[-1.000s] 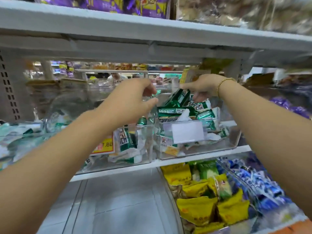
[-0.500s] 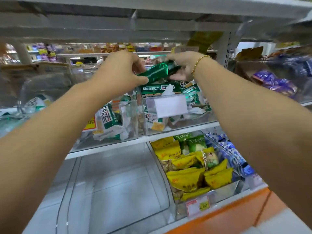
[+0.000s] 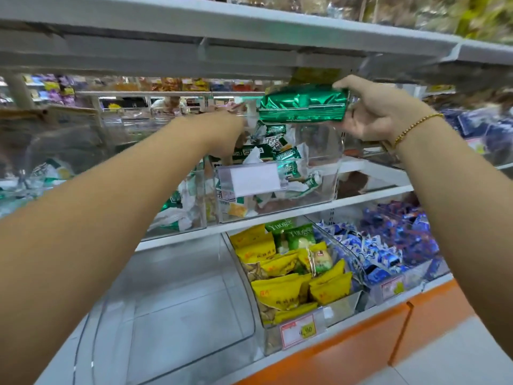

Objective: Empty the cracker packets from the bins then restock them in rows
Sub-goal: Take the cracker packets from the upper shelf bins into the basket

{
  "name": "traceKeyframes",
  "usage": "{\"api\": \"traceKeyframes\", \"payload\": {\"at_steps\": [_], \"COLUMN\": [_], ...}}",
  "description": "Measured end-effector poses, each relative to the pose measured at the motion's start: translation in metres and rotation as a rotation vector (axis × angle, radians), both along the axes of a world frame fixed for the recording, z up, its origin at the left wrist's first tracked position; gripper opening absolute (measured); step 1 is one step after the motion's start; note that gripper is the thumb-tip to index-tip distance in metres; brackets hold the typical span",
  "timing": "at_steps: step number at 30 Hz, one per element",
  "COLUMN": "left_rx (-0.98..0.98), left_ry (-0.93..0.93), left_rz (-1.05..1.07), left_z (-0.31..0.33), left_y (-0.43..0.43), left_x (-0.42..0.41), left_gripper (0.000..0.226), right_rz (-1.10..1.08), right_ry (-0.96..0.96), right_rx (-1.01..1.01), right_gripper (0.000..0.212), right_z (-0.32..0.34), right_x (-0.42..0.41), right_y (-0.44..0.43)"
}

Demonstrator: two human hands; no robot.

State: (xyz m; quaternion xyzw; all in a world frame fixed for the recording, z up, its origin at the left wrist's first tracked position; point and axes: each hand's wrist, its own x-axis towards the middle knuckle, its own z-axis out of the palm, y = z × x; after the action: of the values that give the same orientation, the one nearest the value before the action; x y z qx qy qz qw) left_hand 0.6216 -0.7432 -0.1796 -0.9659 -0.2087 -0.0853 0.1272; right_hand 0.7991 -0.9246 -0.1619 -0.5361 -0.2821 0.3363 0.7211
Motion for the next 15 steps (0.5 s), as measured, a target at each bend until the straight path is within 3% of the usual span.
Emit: {"api": "traceKeyframes", "payload": {"at_steps": [3, 7, 11, 15], "left_rx": [0.040, 0.074, 0.166, 0.277], "left_ry": [0.046, 0.015, -0.128, -0.431], "left_rz": [0.041, 0.076, 0.049, -0.036], "left_z": [0.000, 0.001, 0.008, 0.012], "left_y": [0.007, 0.004, -0.007, -0.033], "left_x": [0.009, 0.017, 0.007, -0.030], "left_gripper": [0.049, 0.023, 0.027, 0.036], "right_rz": [0.020, 0.058, 0.108, 0.237], "right_ry": [-0.032, -0.046, -0.073, 0.005], "right_rx": [-0.025, 0.033, 0.112, 0.270], "right_gripper": [0.050, 0.053, 0.046, 0.033], "right_z": [-0.009, -0.020, -0.035, -0.053], "right_x": [0.004, -0.001, -0.013, -0.024], "right_y": [-0.012, -0.020, -0.035, -0.058]}}
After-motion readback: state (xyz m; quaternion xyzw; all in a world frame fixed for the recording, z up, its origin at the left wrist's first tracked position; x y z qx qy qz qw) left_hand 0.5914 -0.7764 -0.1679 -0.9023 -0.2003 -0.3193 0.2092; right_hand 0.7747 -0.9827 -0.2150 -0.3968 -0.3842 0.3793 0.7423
